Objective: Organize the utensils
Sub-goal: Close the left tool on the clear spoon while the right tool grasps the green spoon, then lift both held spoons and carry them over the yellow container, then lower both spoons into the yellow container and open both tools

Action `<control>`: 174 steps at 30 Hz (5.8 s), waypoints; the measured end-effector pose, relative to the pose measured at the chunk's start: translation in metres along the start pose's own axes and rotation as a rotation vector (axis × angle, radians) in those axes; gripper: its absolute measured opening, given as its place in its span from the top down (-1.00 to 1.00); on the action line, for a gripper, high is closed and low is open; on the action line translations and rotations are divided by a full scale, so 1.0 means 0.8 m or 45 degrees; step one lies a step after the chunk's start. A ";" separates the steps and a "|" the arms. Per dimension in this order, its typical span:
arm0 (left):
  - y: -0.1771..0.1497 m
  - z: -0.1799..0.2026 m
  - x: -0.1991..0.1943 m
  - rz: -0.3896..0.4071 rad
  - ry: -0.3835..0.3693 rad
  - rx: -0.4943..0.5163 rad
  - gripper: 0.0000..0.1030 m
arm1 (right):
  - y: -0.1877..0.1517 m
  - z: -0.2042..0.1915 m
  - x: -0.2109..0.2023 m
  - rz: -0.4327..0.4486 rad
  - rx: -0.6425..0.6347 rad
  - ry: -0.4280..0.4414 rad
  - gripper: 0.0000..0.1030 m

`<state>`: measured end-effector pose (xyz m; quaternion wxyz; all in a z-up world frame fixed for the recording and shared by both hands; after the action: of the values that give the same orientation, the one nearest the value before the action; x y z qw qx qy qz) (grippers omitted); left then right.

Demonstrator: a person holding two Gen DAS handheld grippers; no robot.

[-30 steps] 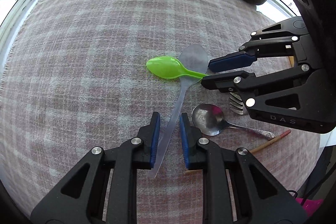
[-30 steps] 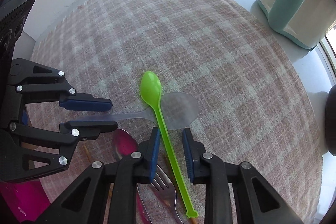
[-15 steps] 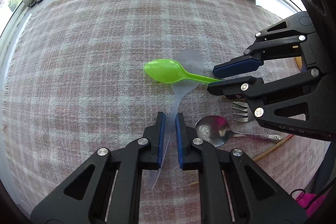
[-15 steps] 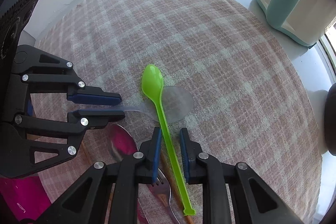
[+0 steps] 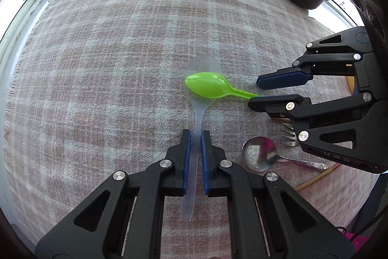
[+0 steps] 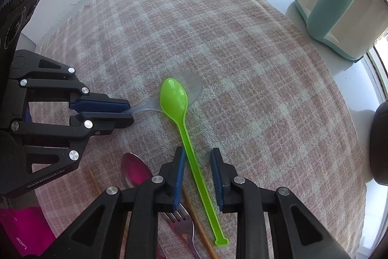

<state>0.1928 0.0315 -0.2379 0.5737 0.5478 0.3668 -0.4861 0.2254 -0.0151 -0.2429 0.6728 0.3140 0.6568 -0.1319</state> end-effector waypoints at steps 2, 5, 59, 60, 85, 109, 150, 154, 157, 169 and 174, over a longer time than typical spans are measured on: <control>0.004 -0.001 0.000 0.005 -0.006 -0.016 0.81 | 0.002 -0.001 0.001 -0.002 -0.007 -0.008 0.59; 0.013 0.002 0.004 0.018 -0.013 -0.031 0.81 | 0.005 -0.005 0.002 -0.008 -0.012 -0.029 0.62; -0.034 0.042 -0.138 0.455 -0.270 -0.405 0.95 | -0.124 0.076 -0.167 0.469 0.536 -0.028 0.99; -0.033 0.046 -0.139 0.460 -0.274 -0.400 0.95 | -0.128 0.077 -0.172 0.478 0.543 -0.027 0.99; 0.061 0.261 -0.156 0.535 -0.478 -0.099 0.95 | -0.298 0.163 -0.301 0.618 0.793 0.003 0.99; 0.154 0.434 -0.147 0.576 -0.597 0.116 0.95 | -0.373 0.265 -0.371 0.716 0.939 -0.090 0.99; 0.127 0.442 -0.098 0.530 -0.503 0.190 0.94 | -0.394 0.301 -0.319 0.639 1.022 -0.086 0.96; 0.125 0.434 -0.106 0.543 -0.493 0.200 0.94 | -0.395 0.300 -0.319 0.643 1.028 -0.085 0.93; 0.123 0.427 -0.111 0.544 -0.491 0.190 0.94 | -0.396 0.298 -0.321 0.654 1.030 -0.088 0.90; 0.103 0.387 -0.139 0.568 -0.450 0.164 0.39 | -0.402 0.282 -0.335 0.707 1.047 -0.130 0.14; 0.090 0.360 -0.149 0.564 -0.426 0.142 0.26 | -0.406 0.270 -0.343 0.732 1.044 -0.152 0.02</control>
<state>0.1991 -0.2391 -0.0668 0.6876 0.5574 0.1108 -0.4520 0.1784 -0.4575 -0.0715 0.5396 0.7124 0.3985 -0.2061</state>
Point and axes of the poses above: each gripper's, at about its wrist camera, not at the fingertips, and x roughly the way its jaws point, z to its right, y to its top, the point moved 4 cm from there along x, roughly the way its jaws point, and after that the axes turned 1 degree about -y, right-handed, at the moved point
